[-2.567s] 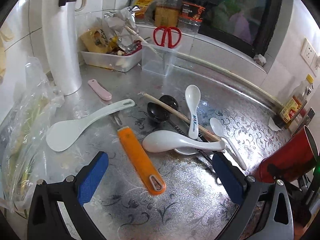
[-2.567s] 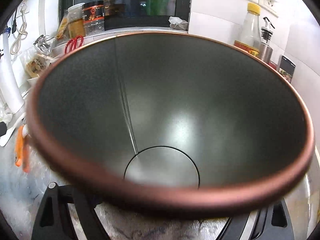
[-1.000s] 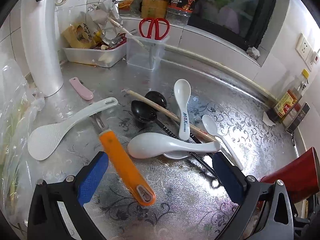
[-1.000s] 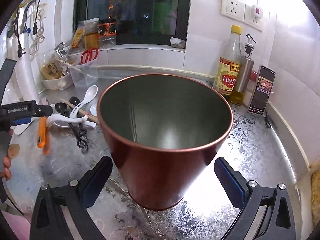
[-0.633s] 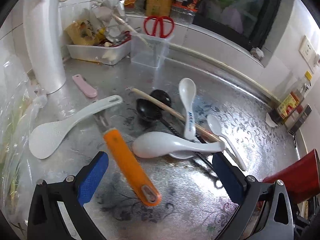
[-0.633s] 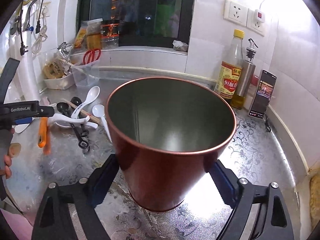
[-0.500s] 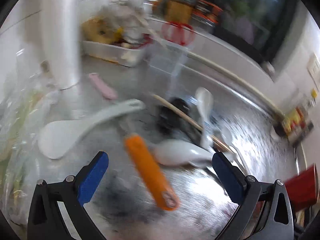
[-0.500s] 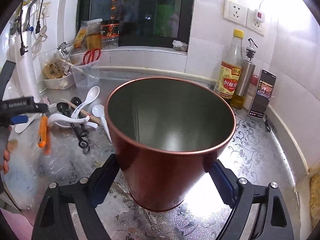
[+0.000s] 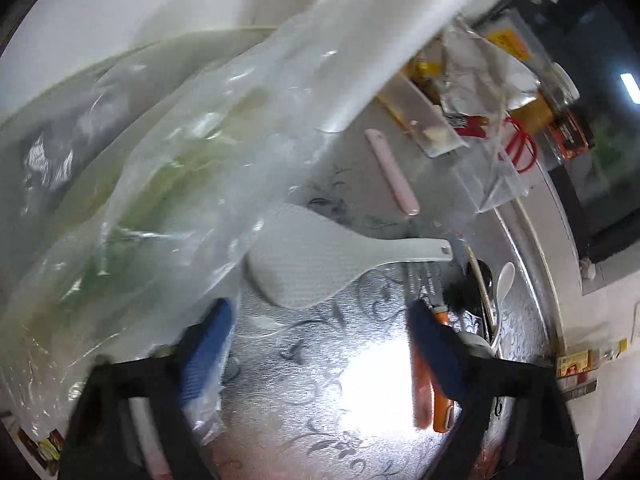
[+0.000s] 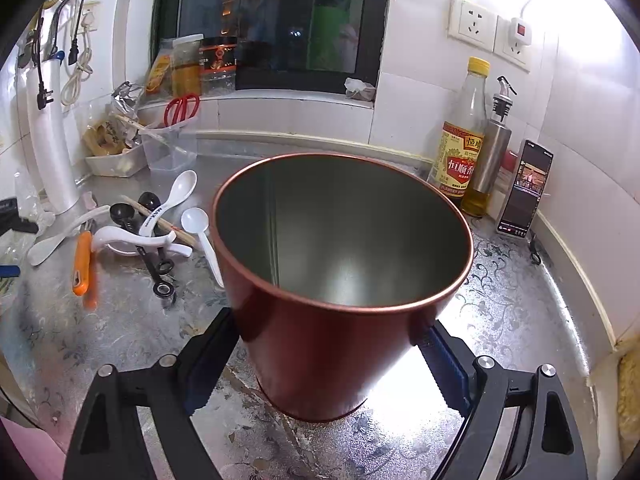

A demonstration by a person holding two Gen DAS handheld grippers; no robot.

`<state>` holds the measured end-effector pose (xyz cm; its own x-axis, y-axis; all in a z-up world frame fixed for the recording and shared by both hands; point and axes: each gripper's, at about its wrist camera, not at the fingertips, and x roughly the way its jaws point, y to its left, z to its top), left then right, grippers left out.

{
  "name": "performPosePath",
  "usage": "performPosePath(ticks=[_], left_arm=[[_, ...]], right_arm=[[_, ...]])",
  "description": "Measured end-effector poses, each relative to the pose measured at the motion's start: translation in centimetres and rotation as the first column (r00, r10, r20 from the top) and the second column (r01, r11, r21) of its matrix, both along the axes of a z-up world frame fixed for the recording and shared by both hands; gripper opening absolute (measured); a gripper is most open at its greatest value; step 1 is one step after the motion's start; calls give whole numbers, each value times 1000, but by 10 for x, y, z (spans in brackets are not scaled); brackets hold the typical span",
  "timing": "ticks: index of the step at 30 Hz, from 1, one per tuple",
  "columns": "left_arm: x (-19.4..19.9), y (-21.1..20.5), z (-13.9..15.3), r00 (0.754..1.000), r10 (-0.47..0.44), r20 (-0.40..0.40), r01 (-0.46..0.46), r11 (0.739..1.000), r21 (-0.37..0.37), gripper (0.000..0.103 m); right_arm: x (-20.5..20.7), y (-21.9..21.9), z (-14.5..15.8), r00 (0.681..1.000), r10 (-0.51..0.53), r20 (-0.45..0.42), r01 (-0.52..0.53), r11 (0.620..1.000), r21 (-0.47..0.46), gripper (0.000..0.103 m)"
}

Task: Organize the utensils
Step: 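Reach the left tool to the white rice paddle and grasp its handle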

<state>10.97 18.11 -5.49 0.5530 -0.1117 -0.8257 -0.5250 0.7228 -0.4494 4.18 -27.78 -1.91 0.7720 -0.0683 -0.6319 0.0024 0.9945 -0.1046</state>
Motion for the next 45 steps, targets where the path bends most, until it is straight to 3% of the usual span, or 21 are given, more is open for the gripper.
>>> performPosePath(ticks=[1,5,11,18,23,25,27,30,33,38,45], left_arm=[[0,2,-1,1000,6,-3,-6,1000,-8,66],[-4,13,-8,998,65,2,-64,993,-101,65],[-8,21,-15,994,112,9,-106,960,-259,63],[-7,31,-17,977,210,37,-196,952,-234,42],[-10,35,-23,962,259,83,-232,941,-247,30],[-10,39,-27,958,275,85,-246,935,-257,17],[-10,42,-31,956,281,89,-247,928,-278,10],[-12,44,-36,953,285,105,-242,920,-307,6],[-12,42,-36,955,272,122,-221,921,-322,5],[2,19,-29,970,158,182,-92,940,-327,5],[15,-13,-39,986,40,159,16,941,-338,5]], right_arm=[[0,0,0,1000,1,0,-1,1000,-1,90],[2,0,0,1000,3,-1,-3,1000,-4,90],[2,1,0,1000,4,0,-4,1000,-5,90],[2,1,0,1000,6,3,-6,1000,-1,90],[3,0,0,1000,8,6,-8,1000,1,90],[3,0,0,1000,7,6,-7,1000,0,90],[3,0,-1,1000,7,6,-7,1000,0,90],[3,1,0,1000,8,6,-8,1000,-3,91],[4,1,0,1000,8,5,-8,1000,-5,91],[5,2,-1,1000,7,-1,-7,1000,-10,91],[5,3,-2,1000,7,-3,-7,1000,-18,91]])
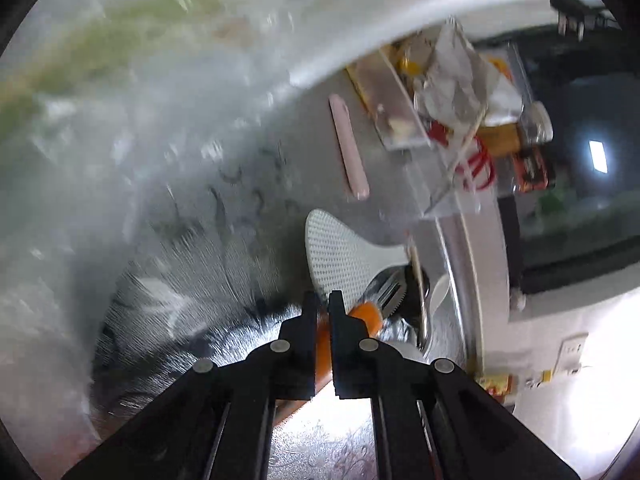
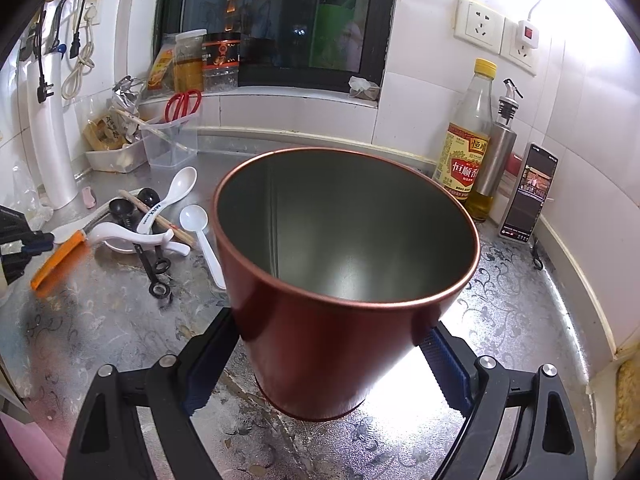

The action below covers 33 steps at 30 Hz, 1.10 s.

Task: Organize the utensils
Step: 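Reach the left tool to the white rice paddle and grasp its handle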

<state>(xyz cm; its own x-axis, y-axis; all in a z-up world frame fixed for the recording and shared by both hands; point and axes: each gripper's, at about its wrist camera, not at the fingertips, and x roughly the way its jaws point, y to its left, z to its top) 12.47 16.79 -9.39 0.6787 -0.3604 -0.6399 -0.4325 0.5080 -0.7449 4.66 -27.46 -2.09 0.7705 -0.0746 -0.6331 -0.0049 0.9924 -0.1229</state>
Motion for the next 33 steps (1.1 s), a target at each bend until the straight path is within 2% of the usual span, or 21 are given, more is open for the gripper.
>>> performPosePath(ticks=[7,20,24,28,33], left_arm=[[8,-5,-2,1000,-30,-9,30,1000,-9,5],[9,13,-11,1000,1,0,-1,994,-110,6],[12,16,-9,1000,9,-4,-10,995,-100,9],[15,18,-5,1000,12,12,-11,996,-93,20],[22,19,-2,1000,18,8,-17,998,-61,20]], right_arm=[[0,0,-1,1000,0,0,0,1000,1,91],[0,0,-1,1000,1,0,-1,1000,0,91],[0,0,-1,1000,1,0,-1,1000,-1,91],[0,0,-1,1000,0,0,0,1000,0,91],[0,0,-1,1000,1,0,-1,1000,-1,91]])
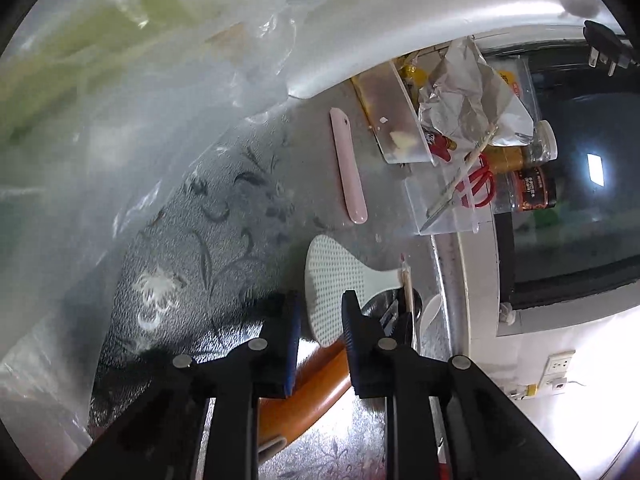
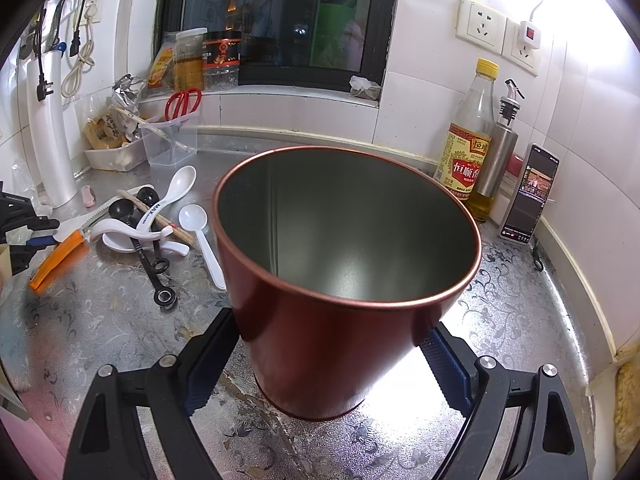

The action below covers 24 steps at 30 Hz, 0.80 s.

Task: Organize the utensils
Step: 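Reach the left tool to the white rice paddle and grasp its handle, then lift the rice paddle and carry it over the red container with the left tool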

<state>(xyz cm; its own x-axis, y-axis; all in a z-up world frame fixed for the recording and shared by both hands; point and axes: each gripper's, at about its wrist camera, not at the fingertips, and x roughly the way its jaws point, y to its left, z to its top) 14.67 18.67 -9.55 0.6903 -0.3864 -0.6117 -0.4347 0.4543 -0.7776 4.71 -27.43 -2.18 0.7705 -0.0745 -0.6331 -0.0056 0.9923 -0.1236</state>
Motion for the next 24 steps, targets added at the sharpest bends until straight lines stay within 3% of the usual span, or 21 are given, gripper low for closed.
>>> performPosePath(ticks=[9,12,16,20,24], left_arm=[[3,1,-3,1000,17,23,-17,1000,-7,18],[6,0,-3,1000,15,-2,-15,1000,23,6],[5,-3,-2,1000,13,11,-13,999,29,6],[3,-7,16,999,-2,33,-1,995,96,6],[2,-13,47,997,-34,66,18,974,226,5]], right_arm=[[0,0,0,1000,0,0,0,1000,0,91],[0,0,0,1000,0,0,0,1000,0,91],[0,0,0,1000,0,0,0,1000,0,91],[0,0,0,1000,0,0,0,1000,0,91],[0,0,0,1000,0,0,0,1000,0,91]])
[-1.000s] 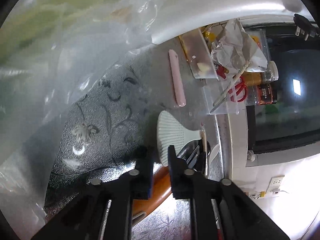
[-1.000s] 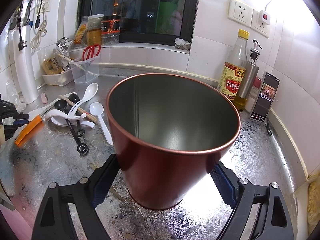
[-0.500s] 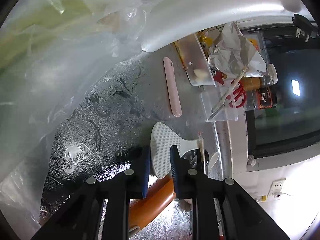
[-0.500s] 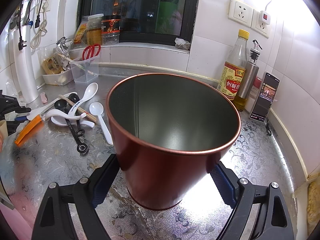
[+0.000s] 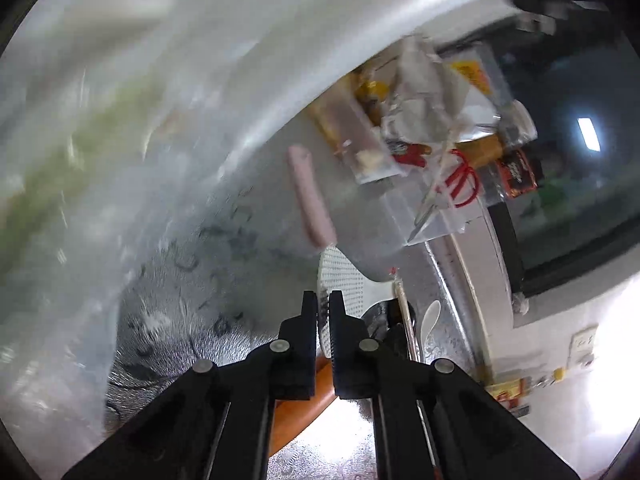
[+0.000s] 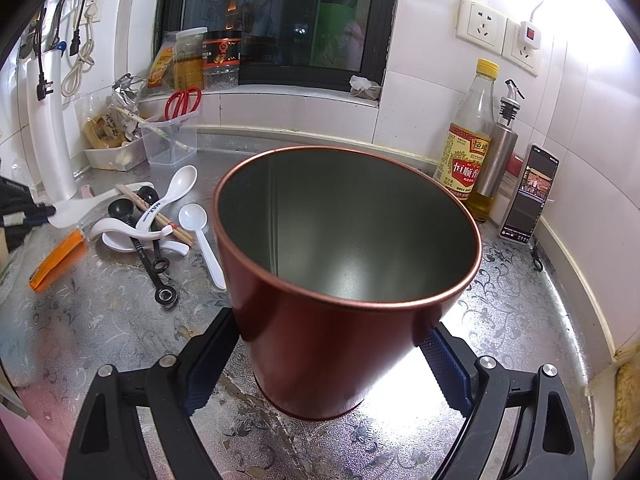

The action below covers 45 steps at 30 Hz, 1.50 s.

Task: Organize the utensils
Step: 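Lift the rice paddle and carry it over the red container with the left tool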

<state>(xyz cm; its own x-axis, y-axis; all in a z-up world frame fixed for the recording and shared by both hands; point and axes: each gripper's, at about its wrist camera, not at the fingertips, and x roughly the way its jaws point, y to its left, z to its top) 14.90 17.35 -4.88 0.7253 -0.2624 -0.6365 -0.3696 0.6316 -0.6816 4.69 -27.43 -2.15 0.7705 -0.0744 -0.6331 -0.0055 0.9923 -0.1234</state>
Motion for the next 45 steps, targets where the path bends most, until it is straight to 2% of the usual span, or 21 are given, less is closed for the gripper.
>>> performPosePath(ticks=[4,9,15,24,31,35,41,45], left_arm=[[-1,-9,32,998,-33,45,26,990,142,3],[-2,-17,64,993,-64,104,38,970,241,3],[-5,-32,102,984,-110,139,51,927,373,3],[-12,-45,131,980,-123,157,37,886,462,3],[-19,-53,155,969,-155,191,44,873,485,3],[-20,-63,168,962,-183,204,65,875,481,3],[-20,-92,190,929,-283,237,135,858,496,3],[-22,-118,207,884,-375,280,198,842,501,3]], right_arm=[[0,0,0,1000,0,0,0,1000,0,91],[0,0,0,1000,0,0,0,1000,0,91],[0,0,0,1000,-1,0,1,1000,-1,91],[0,1,0,1000,-1,1,1,1000,0,91],[0,1,0,1000,-1,0,1,1000,-1,91],[0,1,0,1000,-2,1,2,1000,0,91],[0,0,0,1000,-2,1,2,1000,0,91],[0,0,0,1000,0,1,0,1000,1,91]])
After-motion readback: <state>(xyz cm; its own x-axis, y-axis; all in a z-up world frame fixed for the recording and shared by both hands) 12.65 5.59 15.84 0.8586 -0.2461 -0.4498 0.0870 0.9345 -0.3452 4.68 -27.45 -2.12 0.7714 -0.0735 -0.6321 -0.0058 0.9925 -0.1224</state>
